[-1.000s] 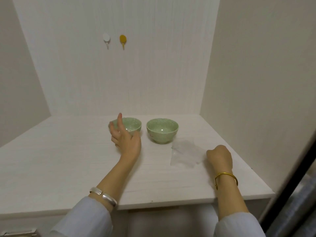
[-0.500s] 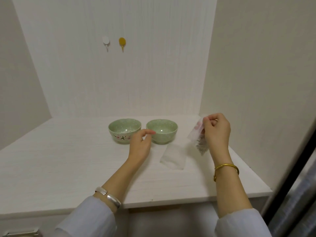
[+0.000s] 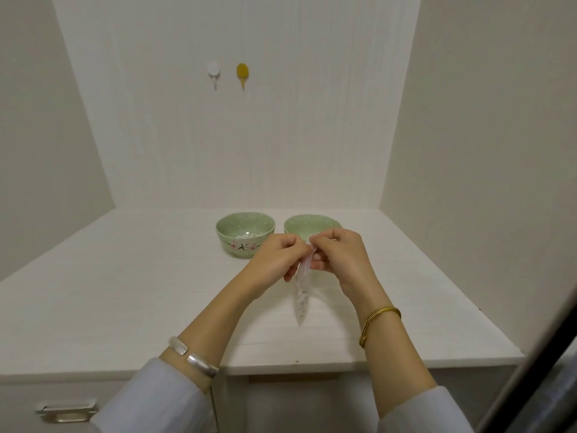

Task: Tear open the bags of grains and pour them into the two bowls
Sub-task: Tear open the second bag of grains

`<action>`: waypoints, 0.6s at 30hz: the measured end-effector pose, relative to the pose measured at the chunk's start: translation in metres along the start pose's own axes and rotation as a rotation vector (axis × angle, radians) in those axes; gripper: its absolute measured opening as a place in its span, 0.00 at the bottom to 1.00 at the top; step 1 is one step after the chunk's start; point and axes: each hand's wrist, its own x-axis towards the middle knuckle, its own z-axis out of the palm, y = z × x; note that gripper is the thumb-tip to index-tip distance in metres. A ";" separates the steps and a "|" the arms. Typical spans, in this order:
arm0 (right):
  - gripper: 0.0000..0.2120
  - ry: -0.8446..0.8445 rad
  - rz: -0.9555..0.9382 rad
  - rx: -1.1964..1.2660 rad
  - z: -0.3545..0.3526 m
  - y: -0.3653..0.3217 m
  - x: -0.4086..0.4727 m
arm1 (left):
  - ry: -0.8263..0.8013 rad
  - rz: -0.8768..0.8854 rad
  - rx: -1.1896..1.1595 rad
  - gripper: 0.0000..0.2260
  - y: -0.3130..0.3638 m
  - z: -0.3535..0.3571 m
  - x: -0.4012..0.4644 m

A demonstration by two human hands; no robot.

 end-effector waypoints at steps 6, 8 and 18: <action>0.11 -0.046 0.065 0.069 -0.004 0.005 0.000 | -0.064 -0.077 -0.110 0.12 -0.006 0.004 0.002; 0.12 -0.055 0.084 0.087 -0.007 0.006 0.001 | -0.095 -0.094 -0.136 0.11 -0.006 0.007 0.003; 0.13 -0.149 0.182 0.188 -0.015 0.008 0.003 | -0.172 -0.127 -0.291 0.12 -0.011 0.008 0.003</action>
